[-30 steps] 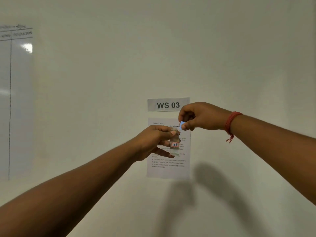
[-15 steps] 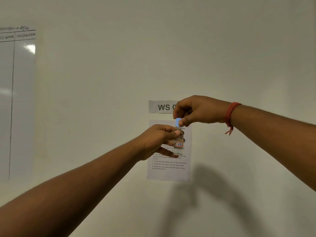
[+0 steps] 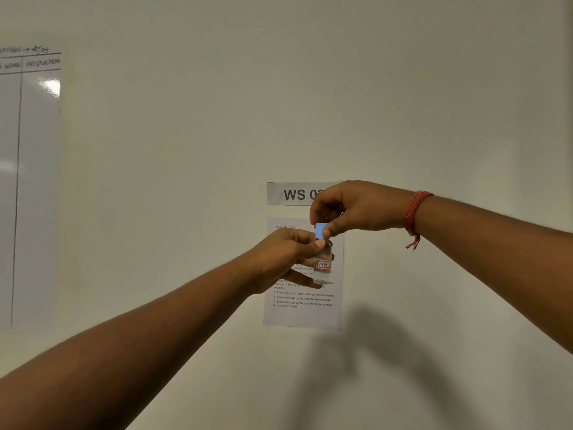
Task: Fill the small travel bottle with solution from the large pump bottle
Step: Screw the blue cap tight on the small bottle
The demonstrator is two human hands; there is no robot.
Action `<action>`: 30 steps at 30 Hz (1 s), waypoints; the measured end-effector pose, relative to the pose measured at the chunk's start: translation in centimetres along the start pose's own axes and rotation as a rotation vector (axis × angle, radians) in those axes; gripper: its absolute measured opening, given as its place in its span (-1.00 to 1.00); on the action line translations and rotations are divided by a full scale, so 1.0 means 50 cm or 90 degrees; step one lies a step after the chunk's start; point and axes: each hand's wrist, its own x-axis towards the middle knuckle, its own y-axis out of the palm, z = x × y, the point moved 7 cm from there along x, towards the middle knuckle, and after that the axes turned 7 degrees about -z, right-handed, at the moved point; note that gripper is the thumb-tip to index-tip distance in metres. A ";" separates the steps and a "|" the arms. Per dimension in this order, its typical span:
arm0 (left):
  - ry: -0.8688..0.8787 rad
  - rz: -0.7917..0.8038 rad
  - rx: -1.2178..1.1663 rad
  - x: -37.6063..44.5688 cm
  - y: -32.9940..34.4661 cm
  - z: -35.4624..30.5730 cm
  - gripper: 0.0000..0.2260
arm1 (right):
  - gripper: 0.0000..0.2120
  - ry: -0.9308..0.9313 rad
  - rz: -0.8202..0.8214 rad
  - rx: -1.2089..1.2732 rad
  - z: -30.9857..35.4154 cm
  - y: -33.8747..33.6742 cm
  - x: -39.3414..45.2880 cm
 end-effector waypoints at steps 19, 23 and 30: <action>0.004 0.005 -0.007 -0.007 0.007 0.025 -0.80 | -0.79 0.019 0.029 -0.086 0.005 0.028 -0.009; 0.001 0.003 -0.016 -0.007 0.006 0.027 -0.79 | -0.69 0.013 0.020 -0.074 0.003 0.024 -0.013; -0.003 0.005 -0.001 -0.012 0.007 0.033 -0.79 | -0.83 -0.005 0.008 -0.071 0.005 0.024 -0.020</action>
